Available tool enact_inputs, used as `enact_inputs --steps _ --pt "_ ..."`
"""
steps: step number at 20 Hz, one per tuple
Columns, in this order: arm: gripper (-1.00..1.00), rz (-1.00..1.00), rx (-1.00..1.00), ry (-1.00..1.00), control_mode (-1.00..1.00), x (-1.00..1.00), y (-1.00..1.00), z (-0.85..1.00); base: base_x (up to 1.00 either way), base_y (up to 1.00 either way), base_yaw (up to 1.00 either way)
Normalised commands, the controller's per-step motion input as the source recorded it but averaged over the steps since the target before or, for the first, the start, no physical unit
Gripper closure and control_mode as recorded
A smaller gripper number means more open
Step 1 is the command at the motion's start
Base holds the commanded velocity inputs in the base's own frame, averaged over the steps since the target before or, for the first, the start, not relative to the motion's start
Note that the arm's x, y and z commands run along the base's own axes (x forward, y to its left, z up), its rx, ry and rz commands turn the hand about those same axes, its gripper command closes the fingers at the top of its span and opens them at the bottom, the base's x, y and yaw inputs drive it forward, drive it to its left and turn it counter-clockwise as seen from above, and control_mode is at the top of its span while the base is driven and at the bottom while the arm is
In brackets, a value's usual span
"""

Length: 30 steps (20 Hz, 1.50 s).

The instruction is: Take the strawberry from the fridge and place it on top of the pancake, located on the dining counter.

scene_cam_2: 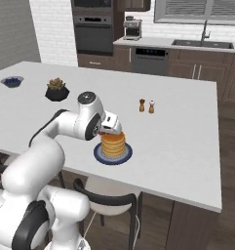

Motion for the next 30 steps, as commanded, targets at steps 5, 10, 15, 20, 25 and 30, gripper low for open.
enact_inputs --steps 5,10,15,20,25,30 --pt "1.0 0.0 0.0 0.0 -1.0 0.24 -0.16 -0.23 0.0 0.0 0.0" --pt "1.0 0.0 0.0 0.0 -1.0 0.16 -0.02 -0.27 0.0 0.0 0.0" --pt "1.0 0.0 0.0 0.0 -1.0 0.29 0.0 -0.15 0.0 0.0 0.0" --pt "1.0 0.0 0.0 0.0 -1.0 0.28 0.0 -0.14 0.0 0.0 0.0" --pt "1.0 0.0 0.0 0.0 -1.0 0.11 0.0 -0.21 0.0 0.0 0.0" --pt "1.0 0.0 0.0 0.0 -1.0 0.13 0.0 -0.24 0.0 0.0 0.0"
